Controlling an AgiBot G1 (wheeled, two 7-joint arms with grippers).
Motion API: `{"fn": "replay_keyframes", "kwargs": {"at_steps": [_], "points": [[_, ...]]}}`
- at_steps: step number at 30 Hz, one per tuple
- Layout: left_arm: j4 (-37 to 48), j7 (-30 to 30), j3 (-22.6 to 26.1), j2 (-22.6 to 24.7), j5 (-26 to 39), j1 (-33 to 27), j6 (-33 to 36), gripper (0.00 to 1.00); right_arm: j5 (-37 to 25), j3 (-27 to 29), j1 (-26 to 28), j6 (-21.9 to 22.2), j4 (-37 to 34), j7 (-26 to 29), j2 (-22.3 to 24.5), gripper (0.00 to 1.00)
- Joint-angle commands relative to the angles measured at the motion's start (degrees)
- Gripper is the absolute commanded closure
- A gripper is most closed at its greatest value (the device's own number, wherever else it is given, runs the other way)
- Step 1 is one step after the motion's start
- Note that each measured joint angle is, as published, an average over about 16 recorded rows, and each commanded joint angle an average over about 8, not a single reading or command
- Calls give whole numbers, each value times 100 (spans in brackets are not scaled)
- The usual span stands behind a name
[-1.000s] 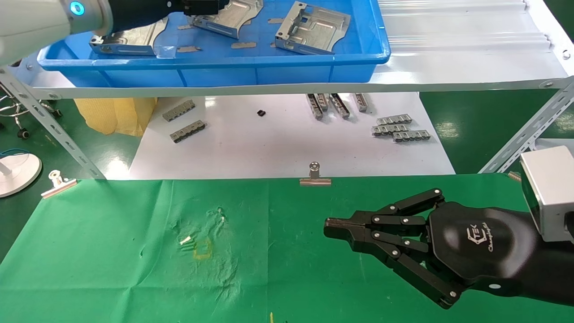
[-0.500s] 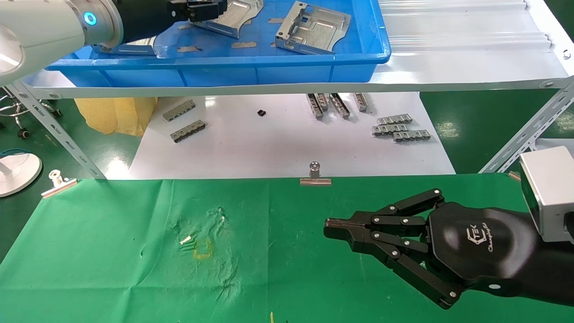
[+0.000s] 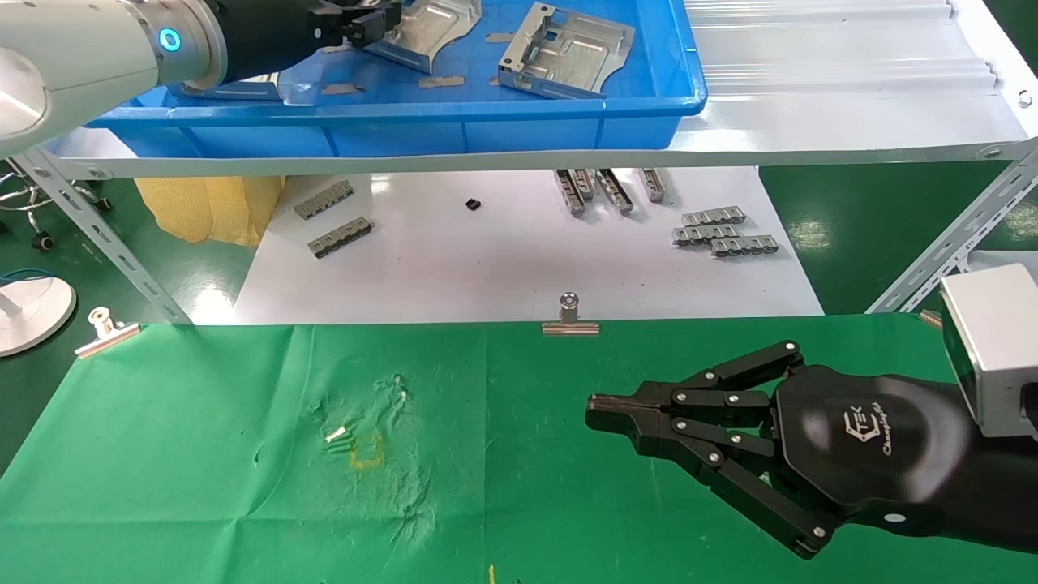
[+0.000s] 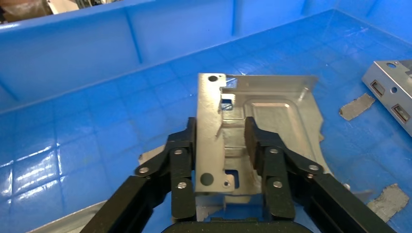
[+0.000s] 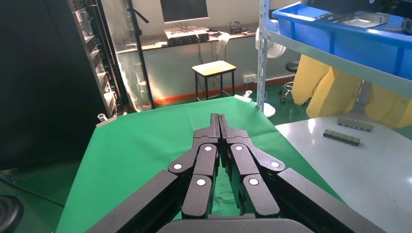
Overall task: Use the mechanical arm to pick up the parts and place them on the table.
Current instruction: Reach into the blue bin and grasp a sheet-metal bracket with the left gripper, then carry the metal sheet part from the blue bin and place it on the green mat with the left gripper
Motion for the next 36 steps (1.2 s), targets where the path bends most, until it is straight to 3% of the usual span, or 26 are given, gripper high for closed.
{"fn": "replay_keyframes", "kwargs": {"at_steps": [1,9,14,27,32,36], "points": [[-26,19,15,3,21,3,-19,100,0,0,0,0,0,0,0,0],[-117,98,55,-22,69,-36,61,100,0,0,0,0,0,0,0,0],[-306,308,15,-173,-1,-143,544,100,0,0,0,0,0,0,0,0],[-749,1101,-351,-1021,-641,-209,3179,100,0,0,0,0,0,0,0,0],[-845,1380,-381,-1372,-766,-149,4448,100,0,0,0,0,0,0,0,0],[-1020,1600,-309,-1633,-791,-65,5057,100,0,0,0,0,0,0,0,0]]}}
